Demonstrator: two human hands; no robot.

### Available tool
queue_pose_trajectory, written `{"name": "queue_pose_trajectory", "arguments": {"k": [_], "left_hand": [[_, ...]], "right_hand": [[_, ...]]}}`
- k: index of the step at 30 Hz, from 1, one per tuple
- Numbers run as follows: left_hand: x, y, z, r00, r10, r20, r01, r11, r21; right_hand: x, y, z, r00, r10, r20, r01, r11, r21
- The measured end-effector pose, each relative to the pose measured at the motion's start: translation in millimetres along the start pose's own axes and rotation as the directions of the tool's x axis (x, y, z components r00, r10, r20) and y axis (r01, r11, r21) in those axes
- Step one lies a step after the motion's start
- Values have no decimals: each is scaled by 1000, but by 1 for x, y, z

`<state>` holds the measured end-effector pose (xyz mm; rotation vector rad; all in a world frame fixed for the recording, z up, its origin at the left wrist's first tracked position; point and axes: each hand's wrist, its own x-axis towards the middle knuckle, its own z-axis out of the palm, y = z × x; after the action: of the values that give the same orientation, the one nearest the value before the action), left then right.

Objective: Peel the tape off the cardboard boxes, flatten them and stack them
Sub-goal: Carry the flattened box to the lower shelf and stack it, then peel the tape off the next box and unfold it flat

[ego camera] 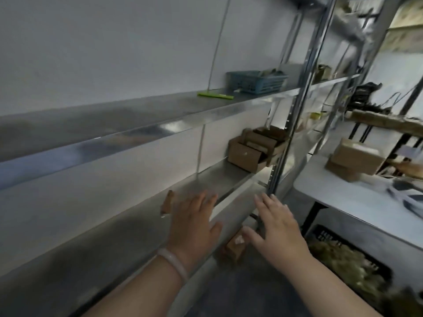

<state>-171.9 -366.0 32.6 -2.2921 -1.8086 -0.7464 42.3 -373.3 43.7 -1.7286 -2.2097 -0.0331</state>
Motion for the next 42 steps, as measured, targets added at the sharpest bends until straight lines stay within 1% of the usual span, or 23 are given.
{"name": "queue_pose_trajectory", "arguments": {"k": [3, 6, 10, 14, 17, 21, 23, 25, 28, 31, 33, 35, 39, 42], "left_hand": [[35, 26, 24, 1000, 20, 19, -19, 999, -51], [71, 35, 56, 999, 26, 35, -22, 994, -107], [121, 28, 105, 996, 47, 81, -37, 992, -122], [180, 16, 146, 990, 31, 134, -12, 990, -144], [225, 8, 175, 980, 50, 193, -16, 985, -175], [288, -10, 206, 973, 35, 227, 9, 982, -188], [313, -12, 219, 970, 32, 240, 17, 980, -199], [328, -9, 231, 961, 44, 273, 16, 976, -216], [344, -3, 250, 953, 32, 302, 33, 977, -211], [360, 0, 271, 950, -18, 313, 92, 970, -224], [373, 5, 283, 951, -56, 304, 140, 955, -261], [388, 14, 293, 956, -79, 281, 156, 953, -260], [415, 32, 316, 952, -104, 289, 169, 963, -210], [424, 43, 333, 935, -200, 293, 255, 953, -162]], "right_hand": [[17, 41, -5, 996, 87, -14, -86, 996, 38], [38, 70, 8, 992, 126, 31, -128, 989, 68], [83, 101, 35, 982, 163, 99, -170, 983, 68], [145, 127, 58, 977, 178, 120, -190, 977, 94], [199, 152, 71, 976, 178, 129, -190, 978, 88], [268, 191, 77, 943, 320, 88, -330, 932, 149], [289, 209, 86, 930, 347, 122, -363, 919, 156], [304, 222, 97, 918, 347, 192, -379, 911, 165], [333, 240, 114, 890, 360, 280, -426, 875, 228], [361, 260, 128, 892, 324, 315, -416, 862, 291], [376, 273, 135, 903, 289, 319, -389, 865, 316], [387, 288, 139, 916, 233, 327, -343, 879, 333], [412, 314, 144, 956, 11, 294, -131, 910, 394], [432, 326, 149, 958, -120, 260, -3, 905, 426]]}}
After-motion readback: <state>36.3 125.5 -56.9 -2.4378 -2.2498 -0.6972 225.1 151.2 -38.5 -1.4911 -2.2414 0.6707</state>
